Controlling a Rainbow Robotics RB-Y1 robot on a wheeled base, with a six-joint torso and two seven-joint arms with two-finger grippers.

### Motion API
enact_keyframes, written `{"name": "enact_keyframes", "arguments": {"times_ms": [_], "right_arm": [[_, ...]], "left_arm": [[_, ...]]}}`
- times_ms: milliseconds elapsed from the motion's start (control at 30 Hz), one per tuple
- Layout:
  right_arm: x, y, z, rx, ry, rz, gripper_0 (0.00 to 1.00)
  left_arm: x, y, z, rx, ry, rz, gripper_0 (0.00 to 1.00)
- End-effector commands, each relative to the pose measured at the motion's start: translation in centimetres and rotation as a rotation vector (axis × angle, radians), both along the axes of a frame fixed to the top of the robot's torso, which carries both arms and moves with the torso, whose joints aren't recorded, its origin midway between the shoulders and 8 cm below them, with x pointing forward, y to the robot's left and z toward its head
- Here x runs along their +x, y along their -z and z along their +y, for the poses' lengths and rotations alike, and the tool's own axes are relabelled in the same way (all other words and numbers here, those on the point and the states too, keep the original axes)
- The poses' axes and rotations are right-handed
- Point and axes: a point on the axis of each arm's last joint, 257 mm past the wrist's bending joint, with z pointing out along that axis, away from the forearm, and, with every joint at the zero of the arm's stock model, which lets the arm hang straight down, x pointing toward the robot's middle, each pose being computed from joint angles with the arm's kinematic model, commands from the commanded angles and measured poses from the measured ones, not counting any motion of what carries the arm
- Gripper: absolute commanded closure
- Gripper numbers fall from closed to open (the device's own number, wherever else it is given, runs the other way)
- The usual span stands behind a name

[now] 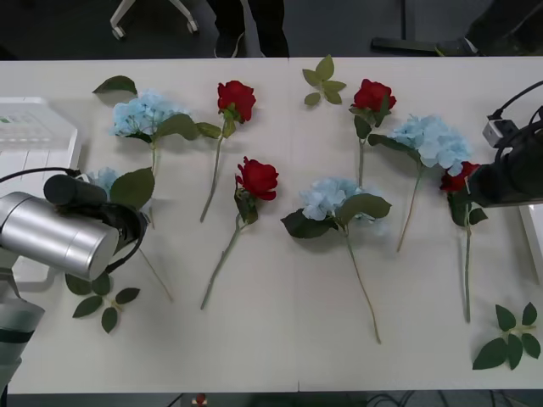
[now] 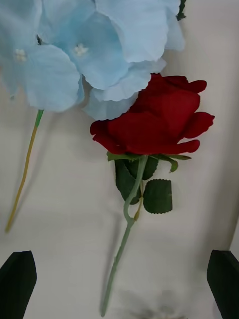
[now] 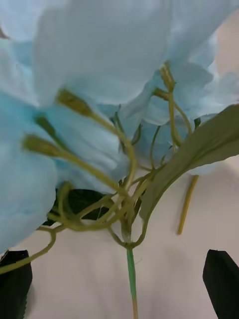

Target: Place the red flowers into the right box and the blue flowers into the left box. If a person shows an open palm, hand one flower to the person first, then continue sorting.

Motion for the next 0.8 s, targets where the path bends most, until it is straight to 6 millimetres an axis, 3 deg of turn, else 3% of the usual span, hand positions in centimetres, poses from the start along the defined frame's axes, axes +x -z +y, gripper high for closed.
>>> {"name": "enact_keyframes", "arguments": {"times_ms": [33, 333, 367, 467, 533, 567, 600, 633, 800], "right_arm": [[0.8, 0.7, -1.3, -0.026, 0.037, -0.015, 0.0], [2.2, 4.0, -2.8, -0.035, 0.085, -0.015, 0.0], [2.3, 4.1, -2.9, -0.04, 0.089, -0.012, 0.0], [2.5, 4.6, -2.9, -0.039, 0.103, -0.005, 0.0], [2.7, 5.0, -3.1, -0.041, 0.113, -0.003, 0.0], [2.8, 5.2, -3.1, -0.04, 0.116, -0.002, 0.0], [2.9, 5.2, -3.2, -0.044, 0.119, -0.001, 0.0], [2.9, 5.3, -3.1, -0.044, 0.122, 0.001, 0.0], [3.3, 6.1, -3.0, -0.049, 0.131, 0.006, 0.0]], "left_arm": [[1.2, -0.7, 0.5, 0.021, -0.005, -0.022, 0.0], [1.6, 0.6, 1.0, 0.035, -0.003, -0.01, 0.0], [1.6, 0.8, 1.1, 0.043, 0.001, -0.008, 0.04], [1.6, 1.0, 1.1, 0.053, 0.004, -0.007, 0.27], [1.5, 1.2, 1.1, 0.051, 0.005, -0.001, 0.59], [1.5, 1.3, 1.0, 0.05, 0.006, 0.0, 0.81], [1.5, 1.2, 0.8, 0.046, 0.006, -0.001, 0.93], [1.5, 1.3, 0.9, 0.046, 0.006, 0.0, 1.0], [1.4, 1.4, 0.5, 0.039, 0.009, 0.001, 1.0]]}}
